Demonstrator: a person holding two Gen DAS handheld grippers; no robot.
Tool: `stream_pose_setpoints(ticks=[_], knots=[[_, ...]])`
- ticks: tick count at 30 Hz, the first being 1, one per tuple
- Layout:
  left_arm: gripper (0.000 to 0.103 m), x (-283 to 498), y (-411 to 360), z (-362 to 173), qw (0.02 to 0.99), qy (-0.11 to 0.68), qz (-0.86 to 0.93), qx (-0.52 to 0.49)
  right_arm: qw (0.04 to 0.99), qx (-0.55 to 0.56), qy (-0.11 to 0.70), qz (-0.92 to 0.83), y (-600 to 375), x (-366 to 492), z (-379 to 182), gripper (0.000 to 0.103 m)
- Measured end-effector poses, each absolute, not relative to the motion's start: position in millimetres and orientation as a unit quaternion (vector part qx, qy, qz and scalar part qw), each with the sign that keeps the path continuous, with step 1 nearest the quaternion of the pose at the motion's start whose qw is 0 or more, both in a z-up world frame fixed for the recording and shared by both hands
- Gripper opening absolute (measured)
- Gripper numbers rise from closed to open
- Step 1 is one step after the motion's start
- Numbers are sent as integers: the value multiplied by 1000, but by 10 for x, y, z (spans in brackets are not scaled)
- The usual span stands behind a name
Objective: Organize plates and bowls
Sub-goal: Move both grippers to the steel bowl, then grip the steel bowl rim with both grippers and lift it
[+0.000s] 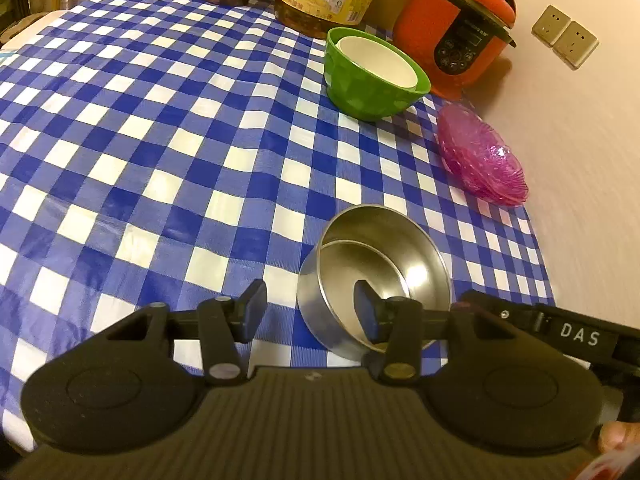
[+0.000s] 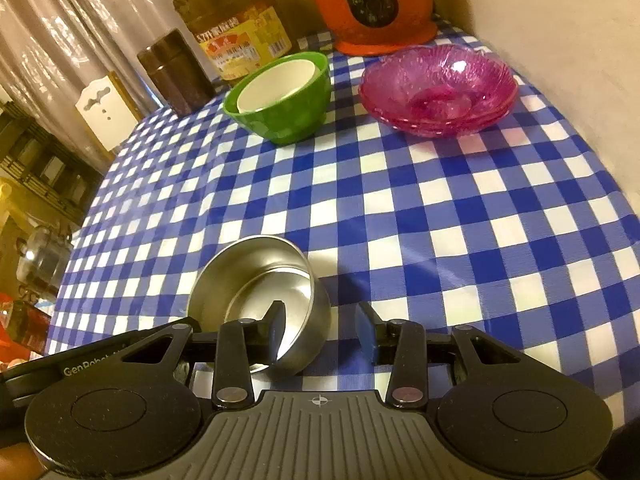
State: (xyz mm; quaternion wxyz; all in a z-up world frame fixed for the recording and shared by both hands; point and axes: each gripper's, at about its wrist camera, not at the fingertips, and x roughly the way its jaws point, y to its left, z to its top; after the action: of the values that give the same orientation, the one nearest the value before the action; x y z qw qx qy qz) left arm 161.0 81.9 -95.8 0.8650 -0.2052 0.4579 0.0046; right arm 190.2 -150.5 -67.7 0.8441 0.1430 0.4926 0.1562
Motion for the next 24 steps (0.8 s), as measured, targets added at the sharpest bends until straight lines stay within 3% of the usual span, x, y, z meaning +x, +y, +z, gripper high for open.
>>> stream_pose_setpoints(ticks=[7, 18, 24], knots=[[34, 1720, 752, -1053, 864, 461, 8, -203, 839, 145, 501, 158, -1450, 1997, -796, 39], [14, 1785, 668, -1118, 864, 464, 6, -196, 836, 148, 505, 156, -1422, 2064, -869, 22], [10, 1770, 672, -1117, 865, 463, 8, -193, 834, 148, 507, 161, -1392, 2064, -880, 15]])
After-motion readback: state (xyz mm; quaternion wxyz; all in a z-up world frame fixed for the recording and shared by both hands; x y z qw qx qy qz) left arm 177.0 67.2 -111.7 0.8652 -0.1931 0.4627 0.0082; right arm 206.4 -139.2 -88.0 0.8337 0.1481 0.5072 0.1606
